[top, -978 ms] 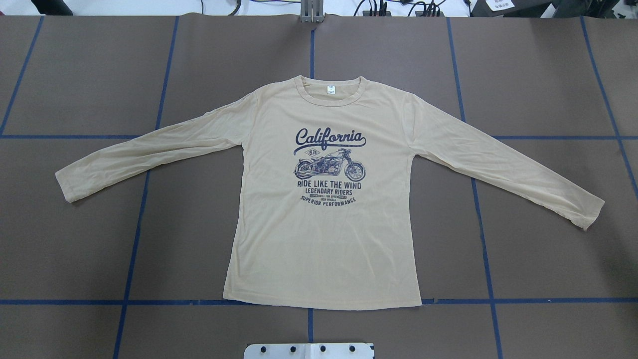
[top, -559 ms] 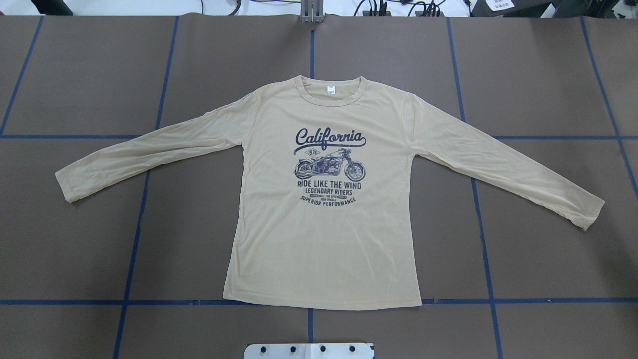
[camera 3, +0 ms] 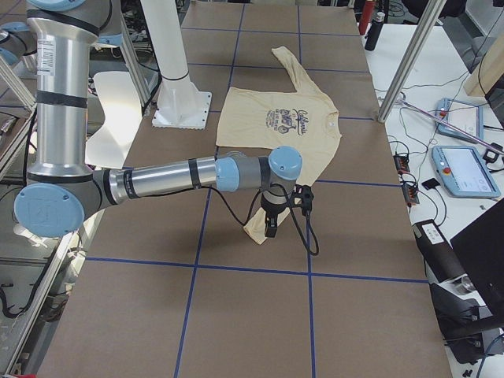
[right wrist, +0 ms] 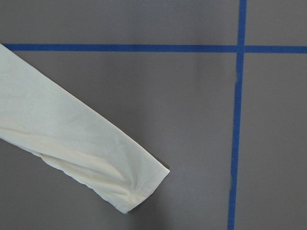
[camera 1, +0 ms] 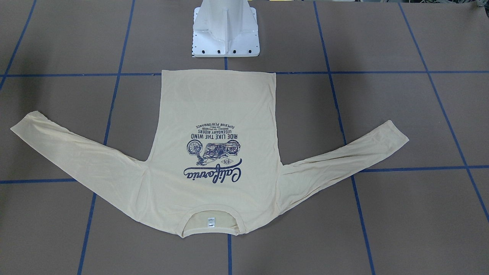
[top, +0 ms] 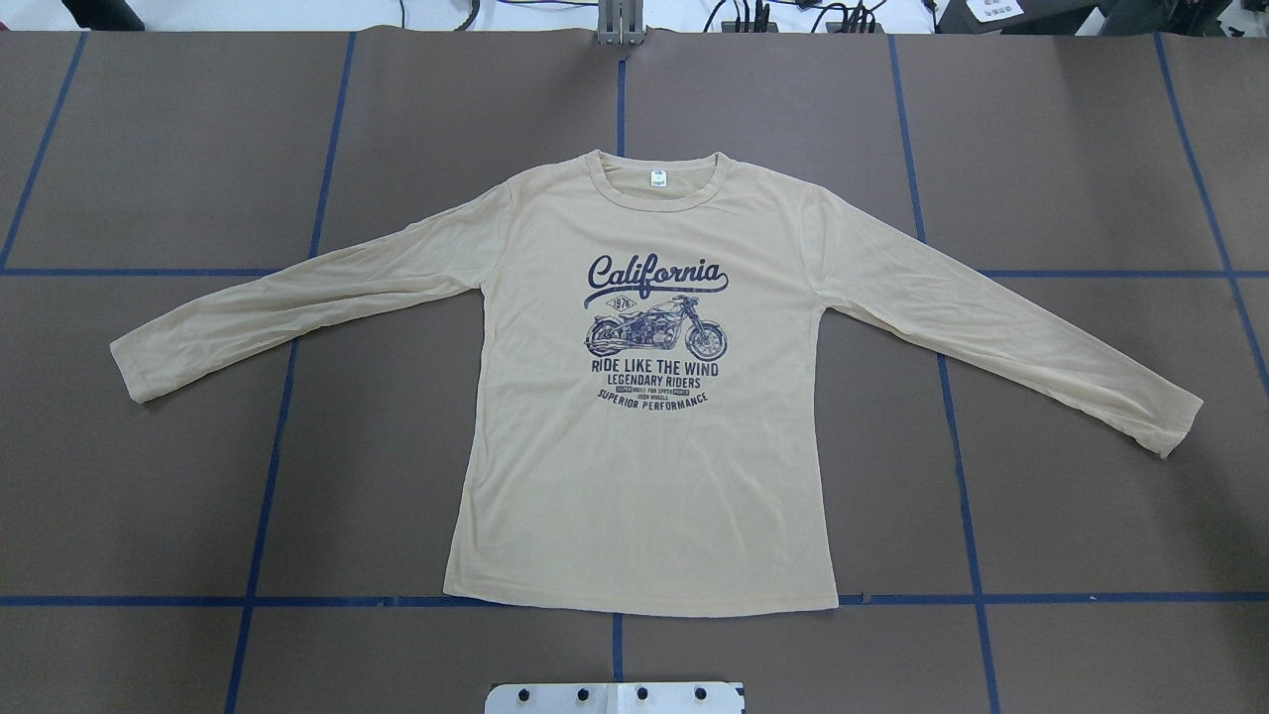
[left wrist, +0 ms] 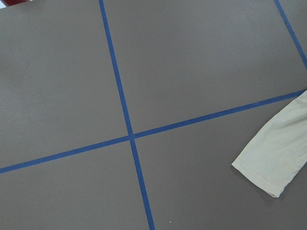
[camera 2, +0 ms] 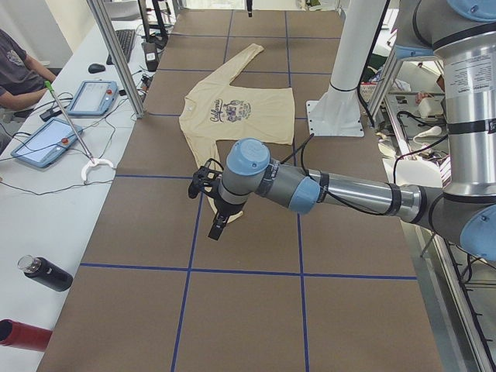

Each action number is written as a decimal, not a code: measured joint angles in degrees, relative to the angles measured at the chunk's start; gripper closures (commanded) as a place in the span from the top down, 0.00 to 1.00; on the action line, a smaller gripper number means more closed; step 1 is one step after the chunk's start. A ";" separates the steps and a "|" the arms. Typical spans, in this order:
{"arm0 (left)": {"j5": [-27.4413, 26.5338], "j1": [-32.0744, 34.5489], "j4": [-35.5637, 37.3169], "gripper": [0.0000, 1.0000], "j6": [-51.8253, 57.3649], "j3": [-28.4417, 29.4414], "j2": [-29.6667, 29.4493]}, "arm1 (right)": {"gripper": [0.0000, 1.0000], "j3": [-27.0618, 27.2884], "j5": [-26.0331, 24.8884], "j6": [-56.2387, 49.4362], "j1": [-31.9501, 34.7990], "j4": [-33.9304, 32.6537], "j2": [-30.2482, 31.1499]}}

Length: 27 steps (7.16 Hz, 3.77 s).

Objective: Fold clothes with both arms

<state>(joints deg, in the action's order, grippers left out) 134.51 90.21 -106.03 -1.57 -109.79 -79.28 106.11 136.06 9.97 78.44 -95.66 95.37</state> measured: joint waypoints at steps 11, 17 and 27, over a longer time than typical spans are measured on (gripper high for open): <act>2.15 -0.21 -2.46 1.00 -0.72 0.13 -0.08 | 0.88 -23.62 0.09 42.76 -13.30 45.83 0.94; 2.16 -0.21 -2.49 1.00 -0.72 -0.08 -0.08 | 0.00 -24.08 0.10 46.29 -14.49 46.10 1.65; 3.90 -0.20 -2.61 1.00 -0.58 -0.34 -0.17 | 0.00 -12.19 -3.38 71.40 -23.00 38.62 -19.78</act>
<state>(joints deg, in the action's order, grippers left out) 138.42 90.01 -108.63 -2.15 -110.13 -79.45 93.92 132.69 81.37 55.44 -57.03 75.59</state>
